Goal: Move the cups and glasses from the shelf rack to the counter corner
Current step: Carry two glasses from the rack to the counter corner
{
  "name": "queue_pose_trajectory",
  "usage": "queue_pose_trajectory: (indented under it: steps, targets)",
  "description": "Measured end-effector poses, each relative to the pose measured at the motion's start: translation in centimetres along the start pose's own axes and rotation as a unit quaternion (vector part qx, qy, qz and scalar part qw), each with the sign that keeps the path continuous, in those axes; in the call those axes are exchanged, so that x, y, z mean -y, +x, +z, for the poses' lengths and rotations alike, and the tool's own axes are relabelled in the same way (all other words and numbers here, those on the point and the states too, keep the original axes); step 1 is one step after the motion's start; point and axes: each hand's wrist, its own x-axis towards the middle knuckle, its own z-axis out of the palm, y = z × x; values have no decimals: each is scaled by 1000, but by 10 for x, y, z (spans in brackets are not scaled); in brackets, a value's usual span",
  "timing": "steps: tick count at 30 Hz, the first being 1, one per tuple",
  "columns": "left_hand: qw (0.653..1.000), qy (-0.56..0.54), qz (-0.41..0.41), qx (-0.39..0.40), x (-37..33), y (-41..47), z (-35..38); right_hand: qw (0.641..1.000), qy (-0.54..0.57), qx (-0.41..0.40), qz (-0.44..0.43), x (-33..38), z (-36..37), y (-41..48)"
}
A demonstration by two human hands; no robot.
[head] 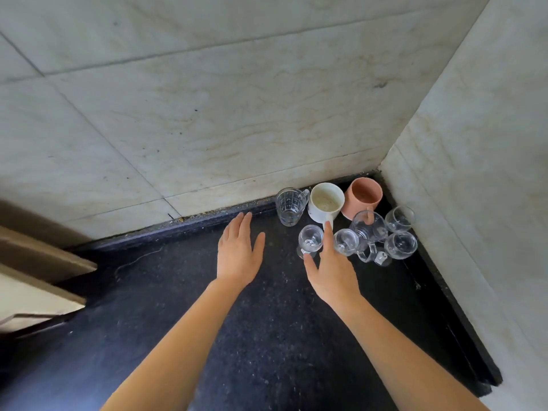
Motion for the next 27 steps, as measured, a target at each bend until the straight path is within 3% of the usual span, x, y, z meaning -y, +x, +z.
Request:
queue_pose_trajectory:
  steps: [6,11,18,27]
  targets:
    - [986,120,-86,-83,13,-91,-67,988,-46,-15,-150,20,-30,-23]
    - [942,159,-209,-208,6,-198,-117,936,-48,31,-347,69,-30,-50]
    - [840,215,-380,-322,-13,-402,-164,791,32,63,-607,163,-2,-189]
    - [661,244,-553,-445,-31,-707,-184,592,125,155,-781,229,53,-467]
